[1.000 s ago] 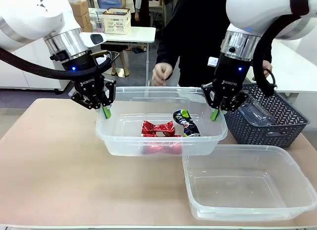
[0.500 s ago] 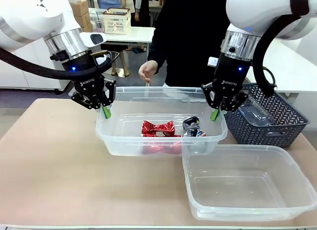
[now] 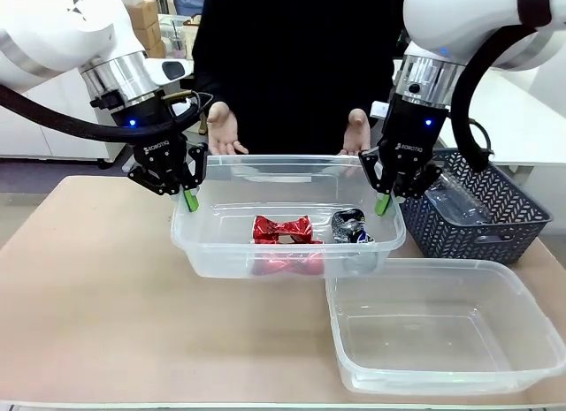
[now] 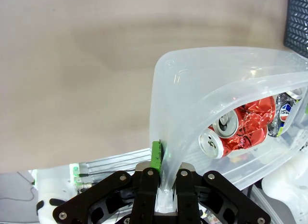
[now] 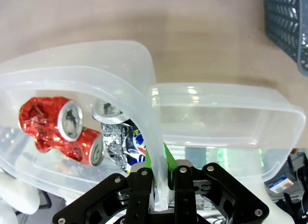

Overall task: Sort the waste into each basket.
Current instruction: Offer the picked Organizing box to the human, then release the Organizing box you were holding.

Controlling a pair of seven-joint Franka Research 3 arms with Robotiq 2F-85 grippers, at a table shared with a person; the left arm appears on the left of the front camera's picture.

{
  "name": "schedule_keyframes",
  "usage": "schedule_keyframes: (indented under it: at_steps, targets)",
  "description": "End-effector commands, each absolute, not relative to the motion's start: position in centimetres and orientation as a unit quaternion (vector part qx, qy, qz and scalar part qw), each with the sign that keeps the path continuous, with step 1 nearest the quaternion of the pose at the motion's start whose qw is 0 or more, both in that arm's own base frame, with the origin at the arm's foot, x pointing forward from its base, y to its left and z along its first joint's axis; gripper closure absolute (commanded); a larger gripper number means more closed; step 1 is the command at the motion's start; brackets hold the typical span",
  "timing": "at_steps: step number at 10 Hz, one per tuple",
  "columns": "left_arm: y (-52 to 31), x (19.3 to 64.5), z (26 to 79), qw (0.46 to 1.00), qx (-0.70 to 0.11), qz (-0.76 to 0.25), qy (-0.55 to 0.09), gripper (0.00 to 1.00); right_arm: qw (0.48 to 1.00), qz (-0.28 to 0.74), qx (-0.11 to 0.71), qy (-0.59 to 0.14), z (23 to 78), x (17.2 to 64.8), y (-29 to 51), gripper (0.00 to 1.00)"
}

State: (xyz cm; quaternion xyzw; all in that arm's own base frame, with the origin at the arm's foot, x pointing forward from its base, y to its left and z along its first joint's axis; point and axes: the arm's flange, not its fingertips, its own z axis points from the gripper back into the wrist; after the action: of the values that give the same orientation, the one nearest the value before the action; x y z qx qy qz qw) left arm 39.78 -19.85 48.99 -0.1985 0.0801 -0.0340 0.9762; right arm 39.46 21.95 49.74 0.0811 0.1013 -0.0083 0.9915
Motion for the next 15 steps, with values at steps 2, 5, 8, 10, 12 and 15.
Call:
schedule_keyframes:
  at_steps: [2, 5, 8, 10, 12, 15]
  targets:
    - [-19.0, 45.9, 52.4, 0.976, -0.203, -0.038, 0.071, 0.95, 0.990, 0.020, 0.071, 0.117, 52.9, 47.2, 22.3, 0.95]
    - [-16.7, 51.4, 54.2, 0.978, -0.205, -0.029, 0.038, 0.95, 0.984, 0.032, 0.067, 0.164, 52.6, 55.0, 22.5, 0.95]
    - [-16.6, 54.8, 52.3, 0.975, -0.211, -0.026, 0.065, 0.95, 0.980, 0.023, 0.090, 0.178, 50.6, 57.1, 21.9, 0.95]
    - [-17.5, 53.8, 51.4, 0.977, -0.202, -0.021, 0.067, 0.95, 0.982, 0.011, 0.094, 0.163, 50.4, 56.9, 23.1, 0.95]
    - [-17.5, 53.8, 51.4, 0.977, -0.202, -0.021, 0.067, 0.95, 0.982, 0.011, 0.094, 0.163, 50.4, 56.9, 23.1, 0.95]
    - [-17.5, 53.8, 51.4, 0.977, -0.202, -0.021, 0.067, 0.95, 0.982, 0.011, 0.094, 0.163, 50.4, 56.9, 23.1, 0.95]
